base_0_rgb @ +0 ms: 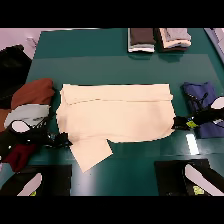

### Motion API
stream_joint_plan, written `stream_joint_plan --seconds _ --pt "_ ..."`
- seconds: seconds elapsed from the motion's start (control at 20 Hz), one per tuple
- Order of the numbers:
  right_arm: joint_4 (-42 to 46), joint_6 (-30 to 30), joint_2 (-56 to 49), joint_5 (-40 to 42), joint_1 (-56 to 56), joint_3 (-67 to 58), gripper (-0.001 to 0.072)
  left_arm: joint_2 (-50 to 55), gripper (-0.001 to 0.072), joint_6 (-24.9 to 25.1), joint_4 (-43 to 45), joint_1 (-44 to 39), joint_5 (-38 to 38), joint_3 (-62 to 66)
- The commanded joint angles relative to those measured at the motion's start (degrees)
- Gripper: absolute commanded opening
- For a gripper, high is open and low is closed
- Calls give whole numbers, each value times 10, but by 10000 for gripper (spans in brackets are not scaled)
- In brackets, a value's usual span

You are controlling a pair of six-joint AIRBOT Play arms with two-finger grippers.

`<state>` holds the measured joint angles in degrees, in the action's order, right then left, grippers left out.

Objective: Fold the shirts.

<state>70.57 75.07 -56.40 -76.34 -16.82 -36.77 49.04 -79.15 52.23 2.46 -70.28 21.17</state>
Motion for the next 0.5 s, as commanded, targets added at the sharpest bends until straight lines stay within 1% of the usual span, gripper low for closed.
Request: stream_joint_plan --seconds 0.0,0.15,0.25,0.35,0.45 --pt "10 1 52 -26 0 0 18 -53 20 -14 31 0 -50 24" --pt "54 11 114 -83 -1 0 17 -117 20 -37 33 0 -118 27" --pt "84 20 148 -104 -1 0 17 -140 20 -49 35 0 -158 58" --pt "87 25 166 -108 -7 0 16 -144 20 -50 35 0 -156 111" --pt "86 25 163 -99 -11 -9 17 -143 20 -48 43 0 -105 151"
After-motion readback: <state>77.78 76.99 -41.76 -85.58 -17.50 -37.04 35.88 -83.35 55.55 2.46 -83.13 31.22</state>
